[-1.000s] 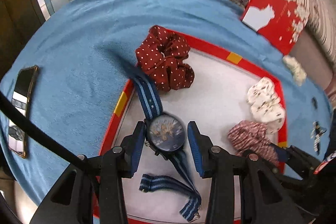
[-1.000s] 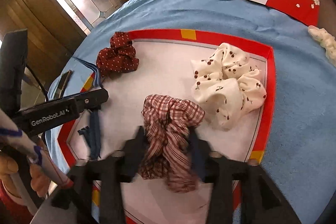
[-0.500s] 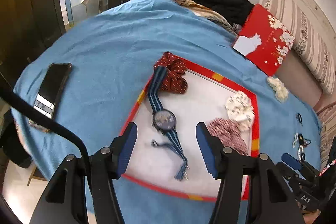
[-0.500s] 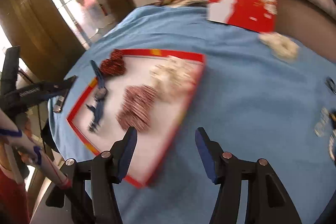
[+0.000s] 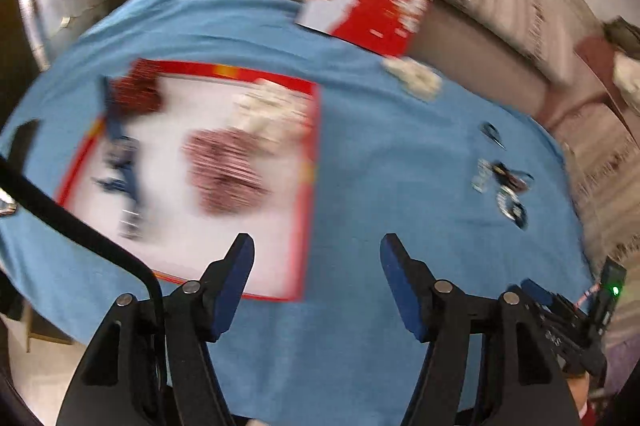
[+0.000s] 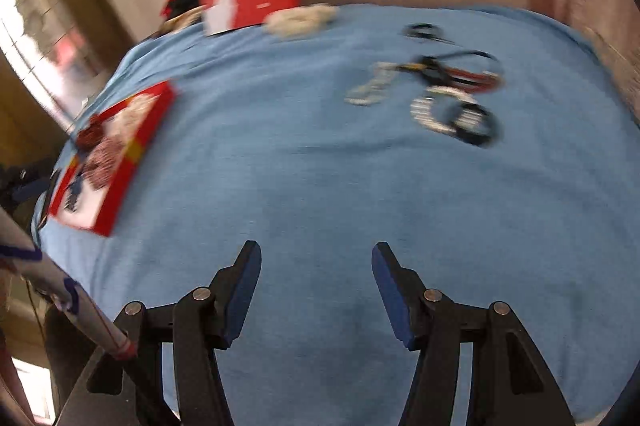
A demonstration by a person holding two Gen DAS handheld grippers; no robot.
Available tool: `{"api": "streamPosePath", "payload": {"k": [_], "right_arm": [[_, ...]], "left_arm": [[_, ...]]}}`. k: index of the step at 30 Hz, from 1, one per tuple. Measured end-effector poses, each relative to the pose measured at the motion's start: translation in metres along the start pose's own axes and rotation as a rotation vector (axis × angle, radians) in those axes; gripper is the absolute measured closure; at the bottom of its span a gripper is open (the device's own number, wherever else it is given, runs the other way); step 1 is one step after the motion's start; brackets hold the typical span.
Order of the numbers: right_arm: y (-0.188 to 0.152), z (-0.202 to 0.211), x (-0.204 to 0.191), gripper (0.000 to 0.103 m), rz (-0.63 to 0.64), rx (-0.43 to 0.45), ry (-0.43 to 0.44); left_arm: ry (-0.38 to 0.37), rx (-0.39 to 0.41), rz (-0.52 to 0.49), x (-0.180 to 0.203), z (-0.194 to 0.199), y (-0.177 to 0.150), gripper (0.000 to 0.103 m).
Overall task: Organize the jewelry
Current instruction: 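Withdraw both tools from the tray toward the pearl strands, then grasp the white pearl strand with the left tool while the right tool grasps the black hair tie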
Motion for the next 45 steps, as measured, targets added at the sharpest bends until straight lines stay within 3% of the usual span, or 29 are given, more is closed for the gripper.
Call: {"api": "streamPosePath", "payload": {"k": [4,10,18,20,26,29,32,34,35,36,39,45], "right_arm": [[-0.003,0.009,0.046,0.041,-0.058,0.013,-0.050],[0.015,0.005,0.092,0.041,-0.094,0.052,-0.110],[0.047,-0.027,0.138,0.043,-0.176,0.074,-0.123],[0.055,-0.038,0.147,0.048,-0.190,0.071,-0.119],[0.062,-0.063,0.157,0.059,-0.159,0.037,-0.117],[0.065,-0.069,0.159,0.063,-0.135,0.040,-0.127],[0.069,-0.074,0.160,0.074,-0.129,0.048,-0.124],[0.072,-0.078,0.161,0.086,-0.126,0.048,-0.126],[0.073,-0.080,0.160,0.093,-0.123,0.049,-0.131],[0.073,-0.081,0.160,0.093,-0.124,0.050,-0.124],[0.071,-0.078,0.153,0.095,-0.149,0.051,-0.073],[0.046,-0.045,0.123,0.096,-0.136,0.052,0.008]], "left_arm": [[-0.033,-0.073,-0.033,0.044,-0.028,-0.035,0.038],[0.004,-0.139,-0.117,0.074,-0.059,-0.067,0.038],[-0.021,-0.155,-0.190,0.118,-0.102,-0.039,0.041],[-0.049,-0.155,-0.226,0.139,-0.117,-0.030,0.048],[-0.095,-0.179,-0.294,0.206,-0.181,-0.008,0.050],[-0.084,-0.214,-0.322,0.228,-0.216,-0.007,0.064],[-0.043,-0.176,-0.381,0.250,-0.237,-0.002,0.065],[-0.021,-0.157,-0.410,0.260,-0.241,0.001,0.069],[-0.002,-0.146,-0.424,0.263,-0.242,0.002,0.089],[0.015,-0.153,-0.449,0.265,-0.244,0.000,0.098],[0.002,-0.166,-0.456,0.262,-0.235,-0.005,0.098],[-0.044,-0.179,-0.437,0.219,-0.177,-0.025,0.098]]}}
Point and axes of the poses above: each gripper's, at about its wrist camera, not at the fingertips, and z roughly against the way its jaws point, x to its right, y to its top, the point moved 8 cm from there along -z, roughly the way its jaws point, and after that the axes turned 9 degrees about z, right-handed, at the moved point
